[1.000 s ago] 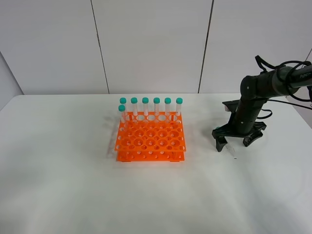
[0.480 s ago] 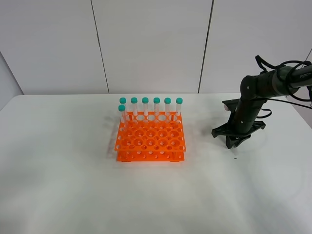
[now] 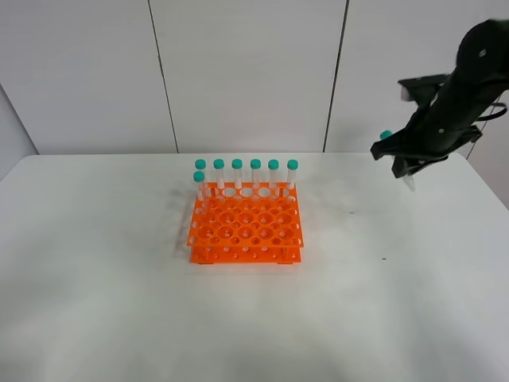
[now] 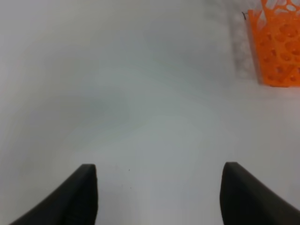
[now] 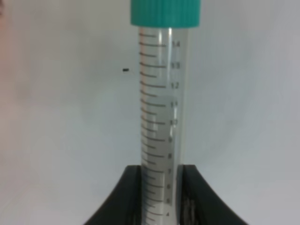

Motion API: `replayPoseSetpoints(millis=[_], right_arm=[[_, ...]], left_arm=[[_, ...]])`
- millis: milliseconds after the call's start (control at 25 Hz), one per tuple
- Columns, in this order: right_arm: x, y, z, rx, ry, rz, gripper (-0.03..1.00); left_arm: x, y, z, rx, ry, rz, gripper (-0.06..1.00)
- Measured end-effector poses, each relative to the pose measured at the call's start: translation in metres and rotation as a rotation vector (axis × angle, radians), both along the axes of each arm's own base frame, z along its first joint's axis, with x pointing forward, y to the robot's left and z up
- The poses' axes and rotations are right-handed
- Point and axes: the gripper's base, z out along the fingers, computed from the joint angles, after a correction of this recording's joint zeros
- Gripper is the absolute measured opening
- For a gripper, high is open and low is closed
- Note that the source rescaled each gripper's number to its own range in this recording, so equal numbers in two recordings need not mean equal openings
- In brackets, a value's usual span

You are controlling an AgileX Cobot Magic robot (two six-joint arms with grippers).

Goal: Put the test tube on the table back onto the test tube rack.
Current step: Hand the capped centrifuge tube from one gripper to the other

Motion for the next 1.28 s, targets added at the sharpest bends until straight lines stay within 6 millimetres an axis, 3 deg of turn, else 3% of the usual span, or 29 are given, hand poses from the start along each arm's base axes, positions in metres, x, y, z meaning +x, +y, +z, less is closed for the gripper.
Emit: replayPoseSetpoints(millis=[80,240,400,560,800,960,1280], right_arm=[[-0.024,-0.003,0.014,-0.001,-0.032,0.003,0.02],[-0.075,-0.007,0.012,0.001,0.009,0.017,0.02],[-0.105,-0.008,0.019,-0.017,-0.086,0.126,0.02],[-0.115,0.000,0.033,0.038,-0.180,0.258,0.02],[-0.116,0.026,0.036,0.212,-0.272,0.547,0.02],[-0.113,0.040,0.027,0.303,-0.331,0.608,0.02],[-0.136,0.078,0.002,0.353,-0.263,0.672,0.02]], left_arm=[[0.000,0.000,0.000,0.000,0.000,0.000,0.85],[0.000,0.000,0.000,0.000,0.000,0.000,0.85],[0.000,0.000,0.000,0.000,0.000,0.000,0.85],[0.000,0.000,0.000,0.000,0.000,0.000,0.85],[0.000,0.000,0.000,0.000,0.000,0.000,0.85],[0.001,0.000,0.001,0.000,-0.011,0.000,0.85],[0.001,0.000,0.001,0.000,-0.011,0.000,0.85]])
